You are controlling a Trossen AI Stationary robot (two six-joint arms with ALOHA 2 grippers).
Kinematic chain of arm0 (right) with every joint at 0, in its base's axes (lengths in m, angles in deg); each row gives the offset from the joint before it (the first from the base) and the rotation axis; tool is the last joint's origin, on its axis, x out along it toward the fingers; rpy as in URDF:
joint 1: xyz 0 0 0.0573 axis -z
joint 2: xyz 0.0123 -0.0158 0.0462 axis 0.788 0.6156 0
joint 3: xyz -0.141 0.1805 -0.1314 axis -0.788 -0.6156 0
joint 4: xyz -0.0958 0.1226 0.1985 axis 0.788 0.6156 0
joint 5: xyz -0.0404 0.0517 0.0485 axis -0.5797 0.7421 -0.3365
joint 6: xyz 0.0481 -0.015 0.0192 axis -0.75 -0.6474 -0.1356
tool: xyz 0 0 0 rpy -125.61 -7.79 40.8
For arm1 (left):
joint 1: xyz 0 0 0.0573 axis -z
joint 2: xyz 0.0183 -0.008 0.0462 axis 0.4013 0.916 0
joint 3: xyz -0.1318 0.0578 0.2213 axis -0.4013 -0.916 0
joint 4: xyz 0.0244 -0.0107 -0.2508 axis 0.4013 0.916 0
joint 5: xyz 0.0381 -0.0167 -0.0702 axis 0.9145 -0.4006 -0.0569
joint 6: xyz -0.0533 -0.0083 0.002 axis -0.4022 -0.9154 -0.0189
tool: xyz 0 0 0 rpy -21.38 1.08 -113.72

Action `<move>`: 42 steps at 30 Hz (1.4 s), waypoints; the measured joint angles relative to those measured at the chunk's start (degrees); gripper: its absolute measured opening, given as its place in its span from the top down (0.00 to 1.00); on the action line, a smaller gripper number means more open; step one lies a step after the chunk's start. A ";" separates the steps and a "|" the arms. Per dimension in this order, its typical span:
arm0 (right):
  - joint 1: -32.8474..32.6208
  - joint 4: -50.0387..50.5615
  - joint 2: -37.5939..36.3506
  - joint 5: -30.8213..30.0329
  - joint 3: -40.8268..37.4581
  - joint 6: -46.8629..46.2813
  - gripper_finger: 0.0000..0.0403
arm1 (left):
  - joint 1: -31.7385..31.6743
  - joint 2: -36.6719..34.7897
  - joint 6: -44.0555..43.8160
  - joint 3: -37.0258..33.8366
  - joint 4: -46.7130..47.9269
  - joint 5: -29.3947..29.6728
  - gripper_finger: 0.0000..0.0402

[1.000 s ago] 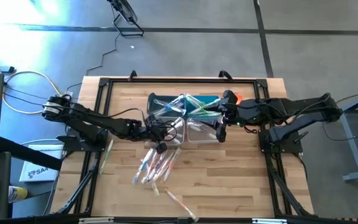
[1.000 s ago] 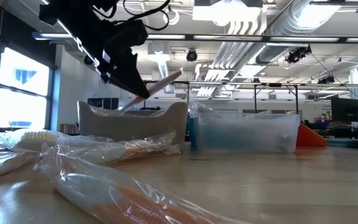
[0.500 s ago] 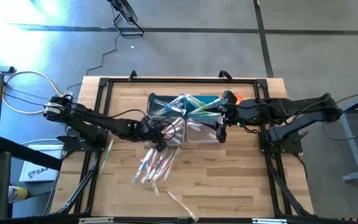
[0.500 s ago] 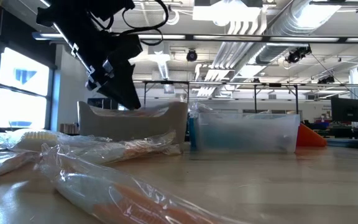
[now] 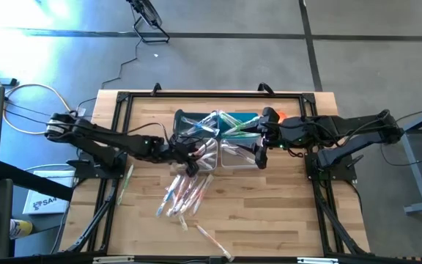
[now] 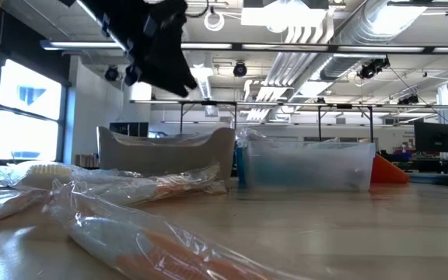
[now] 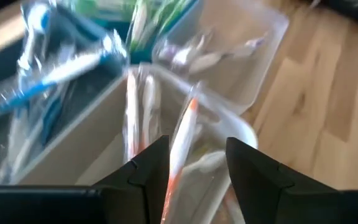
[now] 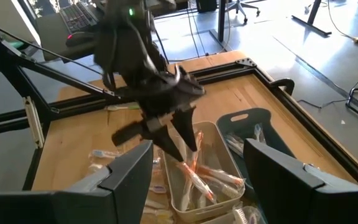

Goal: Pick & Place Toothbrushes
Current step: Put the blue toothbrush into the dark blue bin

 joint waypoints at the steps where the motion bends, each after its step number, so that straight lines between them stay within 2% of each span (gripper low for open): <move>1: 0.00 0.03 -0.02 -0.02 0.00 -0.01 0.40 | 0.02 -0.66 0.33 0.85 1.16 0.00 0.63; 7: 0.00 0.39 0.00 0.03 0.00 0.01 0.40 | 0.02 -2.51 -0.39 7.66 11.05 -2.49 0.71; 9: 0.00 0.43 0.00 0.75 0.00 0.01 0.40 | 0.14 -3.02 -1.77 10.12 16.57 -4.98 0.75; 14: 0.00 0.54 0.00 2.60 0.00 0.03 0.40 | 0.65 -3.03 -5.36 15.04 23.61 -13.64 0.84; 23: 0.00 0.87 0.00 2.62 0.00 0.33 0.40 | 6.73 -3.01 -8.60 18.87 25.52 -14.94 0.97; 34: 0.00 0.96 0.00 2.62 0.00 1.97 0.40 | 15.18 -2.45 -29.08 18.85 29.00 -14.82 1.00; 42: 0.00 3.54 0.00 2.60 0.00 1.99 0.40 | 21.62 -2.49 -50.05 18.20 37.17 -14.64 1.00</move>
